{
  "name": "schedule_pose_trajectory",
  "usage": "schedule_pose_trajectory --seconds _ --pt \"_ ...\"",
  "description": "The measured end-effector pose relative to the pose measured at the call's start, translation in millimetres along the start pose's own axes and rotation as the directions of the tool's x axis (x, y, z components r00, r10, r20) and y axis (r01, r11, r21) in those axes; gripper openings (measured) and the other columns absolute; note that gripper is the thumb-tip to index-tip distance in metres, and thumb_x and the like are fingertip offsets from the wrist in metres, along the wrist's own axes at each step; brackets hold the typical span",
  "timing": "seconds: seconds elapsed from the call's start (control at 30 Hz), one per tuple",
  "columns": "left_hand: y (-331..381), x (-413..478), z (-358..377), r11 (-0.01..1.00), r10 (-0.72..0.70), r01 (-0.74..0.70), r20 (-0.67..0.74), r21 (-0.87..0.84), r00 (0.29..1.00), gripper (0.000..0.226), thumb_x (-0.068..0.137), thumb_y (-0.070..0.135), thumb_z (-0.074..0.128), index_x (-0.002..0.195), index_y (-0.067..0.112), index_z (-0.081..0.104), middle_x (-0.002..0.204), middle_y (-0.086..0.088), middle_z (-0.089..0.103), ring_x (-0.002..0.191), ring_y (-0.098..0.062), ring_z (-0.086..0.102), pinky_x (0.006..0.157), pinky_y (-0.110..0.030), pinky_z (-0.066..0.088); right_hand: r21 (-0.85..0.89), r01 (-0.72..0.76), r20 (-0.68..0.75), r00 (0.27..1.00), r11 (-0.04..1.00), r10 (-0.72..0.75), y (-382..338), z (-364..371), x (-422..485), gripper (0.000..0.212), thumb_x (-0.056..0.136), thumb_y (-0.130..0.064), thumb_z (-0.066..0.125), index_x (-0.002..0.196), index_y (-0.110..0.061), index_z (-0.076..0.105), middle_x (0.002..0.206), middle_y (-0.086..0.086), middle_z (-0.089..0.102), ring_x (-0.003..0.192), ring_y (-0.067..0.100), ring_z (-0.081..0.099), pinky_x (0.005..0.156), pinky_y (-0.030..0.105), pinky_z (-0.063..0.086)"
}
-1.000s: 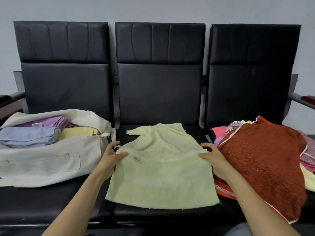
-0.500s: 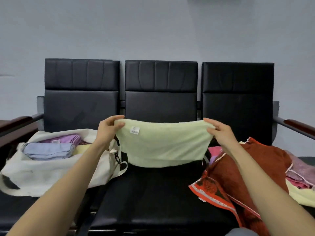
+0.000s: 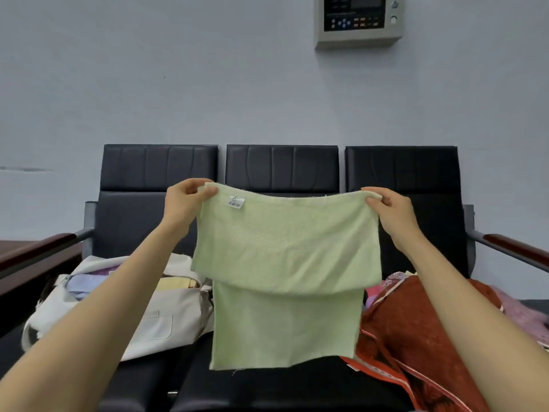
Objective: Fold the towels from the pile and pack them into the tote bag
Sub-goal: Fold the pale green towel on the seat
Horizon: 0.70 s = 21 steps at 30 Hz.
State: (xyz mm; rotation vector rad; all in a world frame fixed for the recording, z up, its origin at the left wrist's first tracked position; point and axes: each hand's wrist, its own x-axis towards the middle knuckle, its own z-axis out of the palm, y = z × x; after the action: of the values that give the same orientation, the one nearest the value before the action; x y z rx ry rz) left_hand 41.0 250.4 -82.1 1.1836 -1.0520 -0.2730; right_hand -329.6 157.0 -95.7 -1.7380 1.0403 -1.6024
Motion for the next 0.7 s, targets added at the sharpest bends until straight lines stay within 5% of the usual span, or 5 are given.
schedule_pose_trajectory --seconds 0.2,0.33,0.47,0.7 --pt "-10 15 7 0.996 -0.085 0.084 0.026 0.011 0.996 0.021 0.086 0.022 0.07 0.107 0.018 0.07 0.104 0.0 0.067 0.094 -0.015 0.06 0.081 -0.028 0.049 0.132 -0.288 0.083 0.957 0.948 0.279 -1 7 25 0.02 0.095 -0.009 0.055 0.113 -0.008 0.065 0.113 0.009 0.066 0.1 0.019 0.063 0.086 0.033 0.051" --pt "-1 24 15 0.95 -0.256 0.275 0.134 -0.146 0.957 0.033 0.096 0.017 0.056 0.128 0.008 0.058 0.117 -0.007 0.062 0.1 -0.022 0.06 0.082 -0.036 0.051 0.261 -0.424 0.178 0.904 0.867 0.389 -11 11 36 0.025 0.097 -0.018 0.056 0.117 -0.004 0.061 0.112 0.009 0.066 0.098 0.018 0.063 0.079 0.03 0.05" --pt "-2 28 14 0.967 -0.186 0.207 0.143 -0.148 0.972 0.042 0.086 -0.005 0.063 0.126 0.008 0.059 0.11 -0.008 0.063 0.09 -0.018 0.063 0.075 -0.028 0.053 0.285 -0.382 0.208 0.92 0.879 0.332 -16 6 42 0.036 0.092 0.003 0.054 0.126 -0.008 0.058 0.115 0.009 0.064 0.101 0.017 0.062 0.072 0.029 0.051" --pt "-15 29 14 0.993 -0.115 0.115 0.015 -0.012 0.993 0.021 0.079 0.008 0.076 0.094 0.022 0.072 0.1 -0.002 0.065 0.104 -0.025 0.063 0.095 -0.035 0.052 0.155 -0.283 0.127 0.956 0.946 0.265 -9 3 42 0.038 0.089 0.013 0.053 0.123 -0.002 0.061 0.112 0.012 0.064 0.096 0.016 0.063 0.077 0.025 0.054"
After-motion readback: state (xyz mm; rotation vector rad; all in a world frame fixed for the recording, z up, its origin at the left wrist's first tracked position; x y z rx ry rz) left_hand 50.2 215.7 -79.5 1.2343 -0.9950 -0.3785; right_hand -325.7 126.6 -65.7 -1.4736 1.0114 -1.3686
